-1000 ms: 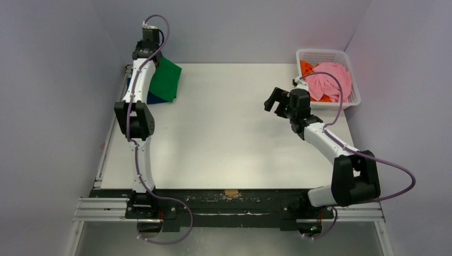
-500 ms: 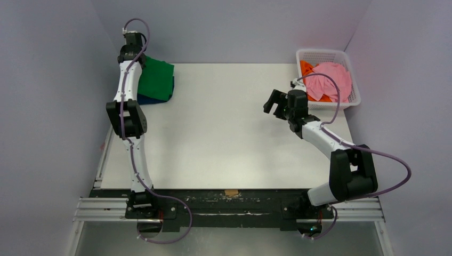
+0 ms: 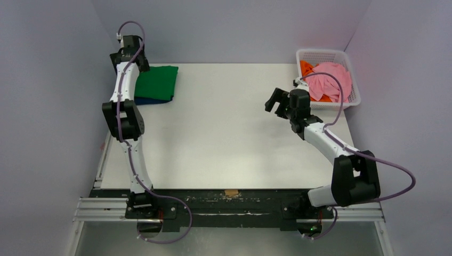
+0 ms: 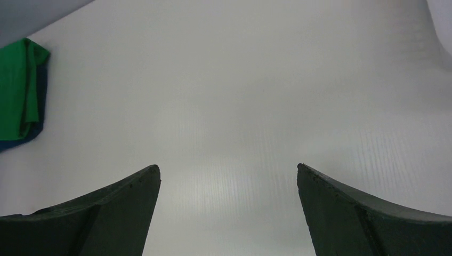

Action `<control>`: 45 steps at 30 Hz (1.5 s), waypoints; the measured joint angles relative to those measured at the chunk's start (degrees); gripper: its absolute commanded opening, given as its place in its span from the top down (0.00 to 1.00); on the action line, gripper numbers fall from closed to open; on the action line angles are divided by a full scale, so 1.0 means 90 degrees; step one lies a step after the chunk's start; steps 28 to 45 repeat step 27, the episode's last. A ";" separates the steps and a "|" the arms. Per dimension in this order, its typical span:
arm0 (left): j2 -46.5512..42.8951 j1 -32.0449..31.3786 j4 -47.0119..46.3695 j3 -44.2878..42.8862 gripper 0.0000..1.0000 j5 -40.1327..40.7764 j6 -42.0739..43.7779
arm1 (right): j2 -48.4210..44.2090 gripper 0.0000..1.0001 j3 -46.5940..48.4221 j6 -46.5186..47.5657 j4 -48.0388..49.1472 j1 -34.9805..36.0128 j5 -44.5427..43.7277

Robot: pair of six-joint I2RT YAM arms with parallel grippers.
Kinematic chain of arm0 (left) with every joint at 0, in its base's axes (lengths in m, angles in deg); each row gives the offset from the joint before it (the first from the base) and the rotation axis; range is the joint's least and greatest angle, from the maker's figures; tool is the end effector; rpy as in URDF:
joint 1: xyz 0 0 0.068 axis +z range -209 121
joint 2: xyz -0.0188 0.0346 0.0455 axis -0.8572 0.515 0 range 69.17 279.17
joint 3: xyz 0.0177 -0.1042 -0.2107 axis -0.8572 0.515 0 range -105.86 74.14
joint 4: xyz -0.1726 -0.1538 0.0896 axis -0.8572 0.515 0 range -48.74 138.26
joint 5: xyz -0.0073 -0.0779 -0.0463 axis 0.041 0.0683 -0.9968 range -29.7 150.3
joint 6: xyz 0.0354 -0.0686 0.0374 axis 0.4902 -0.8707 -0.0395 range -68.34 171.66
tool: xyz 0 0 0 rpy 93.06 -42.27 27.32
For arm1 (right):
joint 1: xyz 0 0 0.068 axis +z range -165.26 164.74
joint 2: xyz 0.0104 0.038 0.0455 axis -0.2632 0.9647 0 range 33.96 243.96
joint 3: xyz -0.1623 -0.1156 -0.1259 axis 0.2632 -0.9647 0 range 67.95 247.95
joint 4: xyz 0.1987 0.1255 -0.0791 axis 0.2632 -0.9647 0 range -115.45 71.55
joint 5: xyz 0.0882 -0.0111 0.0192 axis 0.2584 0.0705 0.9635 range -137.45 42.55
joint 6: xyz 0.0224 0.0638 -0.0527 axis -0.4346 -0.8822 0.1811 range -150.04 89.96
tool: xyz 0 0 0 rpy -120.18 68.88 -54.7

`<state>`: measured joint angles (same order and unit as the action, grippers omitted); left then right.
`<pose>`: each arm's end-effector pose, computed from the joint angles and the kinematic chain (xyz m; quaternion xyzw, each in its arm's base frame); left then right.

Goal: Fold and stack the t-shirts
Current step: Reset both arms

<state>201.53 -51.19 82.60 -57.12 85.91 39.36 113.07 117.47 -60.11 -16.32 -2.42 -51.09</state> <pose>0.4993 0.1015 0.2397 -0.2438 0.8630 0.1873 0.4008 0.3328 0.0709 0.2044 0.1442 0.8422 0.1646 0.4928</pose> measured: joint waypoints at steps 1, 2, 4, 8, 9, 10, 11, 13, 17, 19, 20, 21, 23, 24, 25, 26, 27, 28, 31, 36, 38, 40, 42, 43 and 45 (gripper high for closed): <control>-0.0260 0.0000 0.0056 0.0197 0.00 -0.0143 -0.0138 | -0.0146 0.01 -0.0005 -0.0039 -0.0051 0.0000 -0.0019; -0.0563 0.0000 0.0095 0.0430 0.00 -0.0304 -0.0289 | -0.0301 0.01 -0.0007 -0.0068 -0.0109 0.0000 -0.0044; -0.1358 -0.0002 0.0104 0.1115 0.00 -0.0670 -0.0639 | -0.0610 0.01 -0.0049 -0.0126 -0.0175 0.0000 -0.0100; -0.3463 -0.0034 -0.0427 0.3344 0.00 -0.1469 -0.1302 | -0.1314 0.01 -0.0323 -0.0257 -0.0345 0.0000 -0.0206; -0.3973 -0.0063 -0.0588 0.3922 0.00 -0.1608 -0.1418 | -0.1494 0.01 -0.0418 -0.0277 -0.0427 0.0000 -0.0214; -0.4631 -0.0136 -0.0894 0.4714 0.00 -0.1751 -0.1547 | -0.1668 0.01 -0.0515 -0.0291 -0.0537 0.0000 -0.0223; -0.5272 -0.0250 -0.1132 0.5484 0.00 -0.1853 -0.1651 | -0.1831 0.01 -0.0602 -0.0308 -0.0656 0.0000 -0.0248; -0.6411 -0.0714 -0.1552 0.6907 0.00 -0.1970 -0.1836 | -0.2103 0.01 -0.0746 -0.0333 -0.0835 0.0000 -0.0323; -0.7752 -0.1819 -0.2096 0.9058 0.00 -0.2331 -0.2084 | -0.2633 0.01 -0.1090 -0.0313 -0.1110 0.0000 -0.0597; -0.8291 -0.2159 -0.2210 1.0001 0.00 -0.2380 -0.2188 | -0.2866 0.01 -0.1275 -0.0240 -0.1146 0.0002 -0.0843; -0.8553 -0.2266 -0.2191 1.0370 0.00 -0.2370 -0.2198 | -0.2990 0.01 -0.1384 -0.0192 -0.1134 0.0000 -0.0974; -0.8811 -0.2334 -0.2135 1.0664 0.00 -0.2312 -0.2200 | -0.3087 0.01 -0.1477 -0.0146 -0.1117 0.0000 -0.1073; -0.9248 -0.2378 -0.1948 1.0938 0.00 -0.1994 -0.2242 | -0.3296 0.01 -0.1700 -0.0029 -0.1042 0.0000 -0.1319; -0.9379 -0.2378 -0.1838 1.0943 0.00 -0.1843 -0.2251 | -0.3390 0.01 -0.1802 0.0022 -0.0991 0.0000 -0.1389; -0.9532 -0.2375 -0.1817 1.0943 0.00 -0.1685 -0.2263 | -0.3453 0.01 -0.1865 0.0058 -0.0962 0.0000 -0.1450; -0.9678 -0.2373 -0.1831 1.0943 0.00 -0.1591 -0.2290 | -0.3534 0.01 -0.1938 0.0104 -0.0916 0.0000 -0.1503; -0.9802 -0.2373 -0.1841 1.0941 0.00 -0.1542 -0.2297 | -0.3599 0.01 -0.1989 0.0143 -0.0874 0.0000 -0.1530; -0.9802 -0.2373 -0.1841 1.0941 0.00 -0.1542 -0.2297 | -0.3599 0.01 -0.1989 0.0143 -0.0874 0.0000 -0.1530; -0.9802 -0.2373 -0.1841 1.0941 0.00 -0.1542 -0.2297 | -0.3599 0.01 -0.1989 0.0143 -0.0874 0.0000 -0.1530; -0.9802 -0.2373 -0.1841 1.0941 0.00 -0.1542 -0.2297 | -0.3599 0.01 -0.1989 0.0143 -0.0874 0.0000 -0.1530; -0.9802 -0.2373 -0.1841 1.0941 0.00 -0.1542 -0.2297 | -0.3599 0.01 -0.1989 0.0143 -0.0874 0.0000 -0.1530; -0.9802 -0.2373 -0.1841 1.0941 0.00 -0.1542 -0.2297 | -0.3599 0.01 -0.1989 0.0143 -0.0874 0.0000 -0.1530; -0.9802 -0.2373 -0.1841 1.0941 0.00 -0.1542 -0.2297 | -0.3599 0.01 -0.1989 0.0143 -0.0874 0.0000 -0.1530; -0.9802 -0.2373 -0.1841 1.0941 0.00 -0.1542 -0.2297 | -0.3599 0.01 -0.1989 0.0143 -0.0874 0.0000 -0.1530; -0.9802 -0.2373 -0.1841 1.0941 0.00 -0.1542 -0.2297 | -0.3599 0.01 -0.1989 0.0143 -0.0874 0.0000 -0.1530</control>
